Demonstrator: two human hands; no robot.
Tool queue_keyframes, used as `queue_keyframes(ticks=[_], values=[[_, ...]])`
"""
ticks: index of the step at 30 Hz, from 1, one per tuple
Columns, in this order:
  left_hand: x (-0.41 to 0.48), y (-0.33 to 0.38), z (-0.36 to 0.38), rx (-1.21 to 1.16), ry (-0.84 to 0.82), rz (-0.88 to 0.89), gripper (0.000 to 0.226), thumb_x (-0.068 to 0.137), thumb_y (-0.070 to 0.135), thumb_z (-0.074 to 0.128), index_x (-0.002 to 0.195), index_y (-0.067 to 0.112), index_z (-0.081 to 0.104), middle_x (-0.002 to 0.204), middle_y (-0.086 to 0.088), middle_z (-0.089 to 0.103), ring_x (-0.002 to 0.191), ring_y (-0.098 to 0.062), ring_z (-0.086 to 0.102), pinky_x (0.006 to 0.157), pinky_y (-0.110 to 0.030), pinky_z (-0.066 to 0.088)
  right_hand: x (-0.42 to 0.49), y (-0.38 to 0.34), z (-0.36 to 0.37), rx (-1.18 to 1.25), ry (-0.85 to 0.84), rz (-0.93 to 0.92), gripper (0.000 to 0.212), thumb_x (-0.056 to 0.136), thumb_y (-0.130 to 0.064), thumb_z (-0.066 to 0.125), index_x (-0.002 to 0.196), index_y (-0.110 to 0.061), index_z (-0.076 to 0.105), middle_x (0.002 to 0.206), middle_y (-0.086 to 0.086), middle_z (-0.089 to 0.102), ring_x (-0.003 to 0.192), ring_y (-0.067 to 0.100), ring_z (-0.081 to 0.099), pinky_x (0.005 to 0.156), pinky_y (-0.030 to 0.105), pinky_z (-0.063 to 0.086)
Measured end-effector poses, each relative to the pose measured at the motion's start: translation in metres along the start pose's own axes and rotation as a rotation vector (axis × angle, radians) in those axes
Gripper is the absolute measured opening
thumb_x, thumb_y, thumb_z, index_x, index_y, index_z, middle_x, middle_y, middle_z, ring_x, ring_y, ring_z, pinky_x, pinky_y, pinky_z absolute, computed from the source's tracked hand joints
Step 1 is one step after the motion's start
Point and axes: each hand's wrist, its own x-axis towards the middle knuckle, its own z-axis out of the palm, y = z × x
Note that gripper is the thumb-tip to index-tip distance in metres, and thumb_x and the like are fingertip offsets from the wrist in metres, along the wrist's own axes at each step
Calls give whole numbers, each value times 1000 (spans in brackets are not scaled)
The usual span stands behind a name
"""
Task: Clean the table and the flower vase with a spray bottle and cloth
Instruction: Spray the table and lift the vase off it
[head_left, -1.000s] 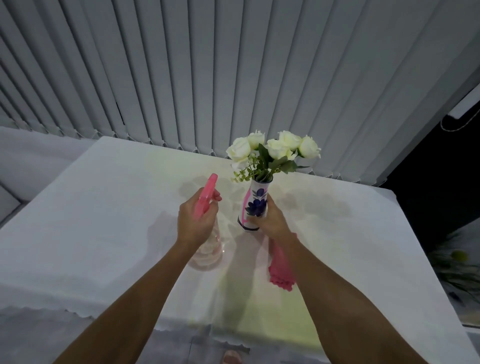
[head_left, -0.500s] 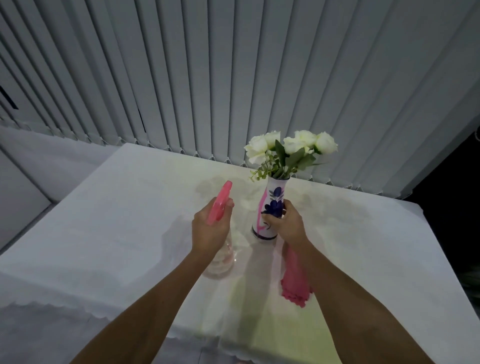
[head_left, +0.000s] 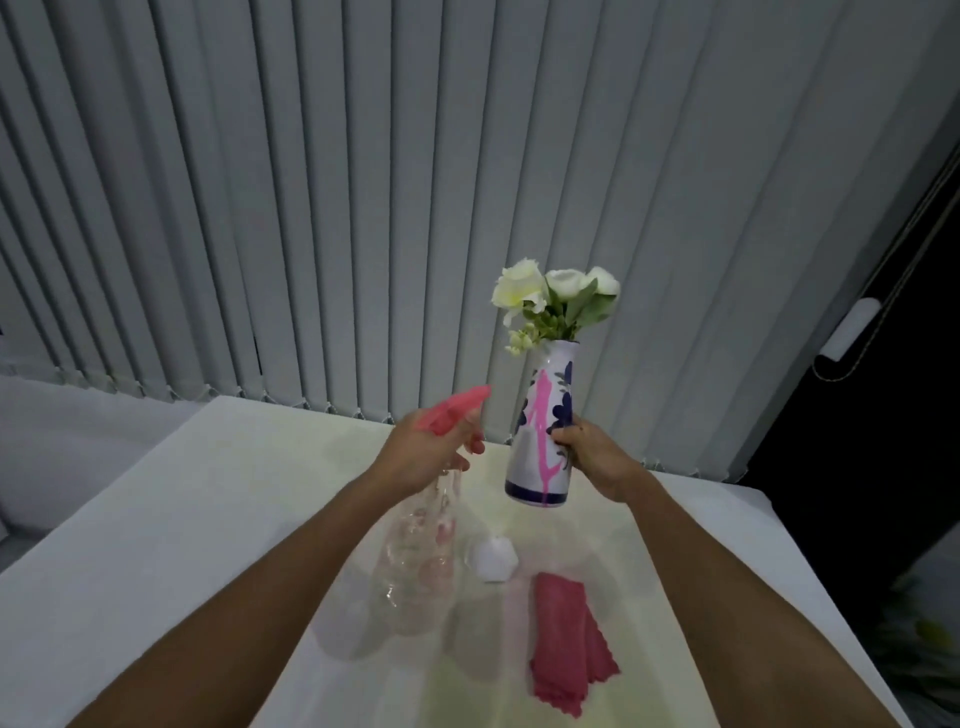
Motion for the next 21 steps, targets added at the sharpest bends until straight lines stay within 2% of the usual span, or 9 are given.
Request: queue_keyframes(ticks=[3, 5, 7, 11, 16, 18, 21], values=[[6, 15, -3, 111, -80, 21, 41, 90, 52, 47, 130, 46, 49, 82, 0, 67, 73, -13, 66, 62, -21, 50, -6, -15, -5, 27, 7, -31, 42, 73, -27, 55, 113, -14, 56, 105, 8, 67, 95, 25, 63, 88, 35, 51], [8, 17, -5, 113, -93, 19, 47, 84, 60, 47, 129, 48, 50, 81, -1, 67, 75, -16, 67, 63, -25, 50, -8, -22, -8, 30, 25, -49, 26, 83, -23, 54, 107, -18, 58, 102, 7, 67, 95, 26, 61, 94, 42, 47], [6, 19, -8, 120, -87, 28, 43, 87, 55, 47, 130, 47, 49, 84, -2, 69, 76, -13, 67, 63, -21, 52, -9, -25, -12, 37, 41, -62, 17, 93, -14, 48, 106, -19, 59, 103, 7, 66, 98, 27, 60, 98, 45, 45], [-2, 18, -11, 70, -49, 11, 39, 95, 41, 48, 132, 34, 52, 86, -5, 70, 70, -7, 66, 58, -16, 50, -13, -30, -16, 69, 51, -72, 17, 96, -12, 46, 106, -15, 59, 102, 7, 67, 99, 27, 60, 99, 44, 45], [-10, 6, -18, 84, -11, -30, 34, 92, 50, 47, 126, 49, 52, 82, -5, 68, 64, -11, 65, 59, -20, 49, -16, -34, -17, 134, 78, -86, 14, 96, -15, 47, 104, -15, 59, 99, 8, 67, 98, 29, 61, 100, 47, 46], [-15, 4, -20, 77, 33, -34, 35, 94, 47, 47, 129, 45, 51, 88, -5, 71, 64, -5, 66, 57, -15, 49, -16, -36, -18, 138, 86, -87, 14, 96, -15, 47, 104, -16, 59, 101, 9, 66, 101, 31, 60, 100, 47, 46], [-21, -1, -18, 86, 5, -22, 38, 93, 45, 48, 131, 41, 51, 87, -4, 70, 68, -8, 67, 59, -17, 50, -17, -40, -14, 118, 115, -89, 11, 96, -18, 49, 103, -18, 58, 102, 8, 66, 99, 28, 61, 97, 43, 48]])
